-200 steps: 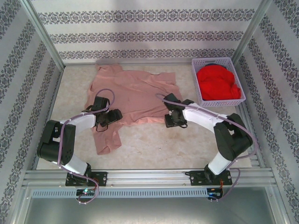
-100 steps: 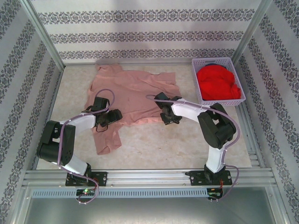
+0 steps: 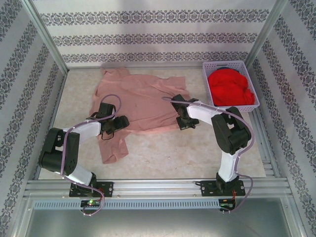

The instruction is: Fold the inside-out t-shirt

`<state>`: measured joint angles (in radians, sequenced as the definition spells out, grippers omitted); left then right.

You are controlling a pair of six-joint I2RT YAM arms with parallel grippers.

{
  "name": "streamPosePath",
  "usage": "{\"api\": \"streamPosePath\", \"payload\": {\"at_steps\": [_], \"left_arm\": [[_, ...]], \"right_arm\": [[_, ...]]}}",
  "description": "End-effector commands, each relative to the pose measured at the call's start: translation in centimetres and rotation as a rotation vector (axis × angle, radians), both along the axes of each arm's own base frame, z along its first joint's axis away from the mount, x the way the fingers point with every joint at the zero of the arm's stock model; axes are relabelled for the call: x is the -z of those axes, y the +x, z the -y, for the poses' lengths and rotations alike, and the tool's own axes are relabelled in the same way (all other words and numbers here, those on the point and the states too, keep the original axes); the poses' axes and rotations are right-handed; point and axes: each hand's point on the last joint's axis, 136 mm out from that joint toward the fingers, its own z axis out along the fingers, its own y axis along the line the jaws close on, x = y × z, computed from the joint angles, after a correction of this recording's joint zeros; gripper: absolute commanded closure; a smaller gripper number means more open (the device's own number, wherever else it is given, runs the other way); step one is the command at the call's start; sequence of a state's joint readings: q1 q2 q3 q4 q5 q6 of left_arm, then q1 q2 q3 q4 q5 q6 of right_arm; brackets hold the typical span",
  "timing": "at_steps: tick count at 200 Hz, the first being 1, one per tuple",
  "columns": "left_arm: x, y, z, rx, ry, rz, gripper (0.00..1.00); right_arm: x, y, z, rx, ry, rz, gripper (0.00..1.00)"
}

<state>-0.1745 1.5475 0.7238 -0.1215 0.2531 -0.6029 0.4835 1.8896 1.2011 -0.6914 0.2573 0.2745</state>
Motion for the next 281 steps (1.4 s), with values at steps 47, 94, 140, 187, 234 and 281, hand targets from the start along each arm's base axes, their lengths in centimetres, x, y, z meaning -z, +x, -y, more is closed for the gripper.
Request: {"api": "streamPosePath", "payload": {"at_steps": [47,94,140,187,234,281], "left_arm": [[1.9,-2.3,-1.5,-0.008,0.053,-0.091,0.25],[1.9,-2.2,-1.2,-0.002,0.042,-0.094,0.25],[1.9,-2.2,-1.0,0.002,0.033,-0.097,0.25],[2.0,-2.2,-0.8,0.008,0.023,-0.101,0.25],[1.9,-2.3,-0.7,0.013,0.021,-0.100,0.25],[1.8,-2.2,-0.7,0.014,0.020,-0.096,0.25]], "right_arm": [[-4.0,-0.4,0.1,0.077,0.338,0.042,1.00],[-4.7,0.3,0.0,0.202,0.691,-0.026,1.00],[-2.9,0.4,2.5,0.223,0.481,-0.014,0.95],[-2.7,0.2,-0.4,0.050,0.327,0.033,0.79],[-2.6,1.0,-0.1,-0.050,0.108,0.051,0.65],[-2.2,0.6,0.4,-0.156,-0.022,0.019,0.58]]}}
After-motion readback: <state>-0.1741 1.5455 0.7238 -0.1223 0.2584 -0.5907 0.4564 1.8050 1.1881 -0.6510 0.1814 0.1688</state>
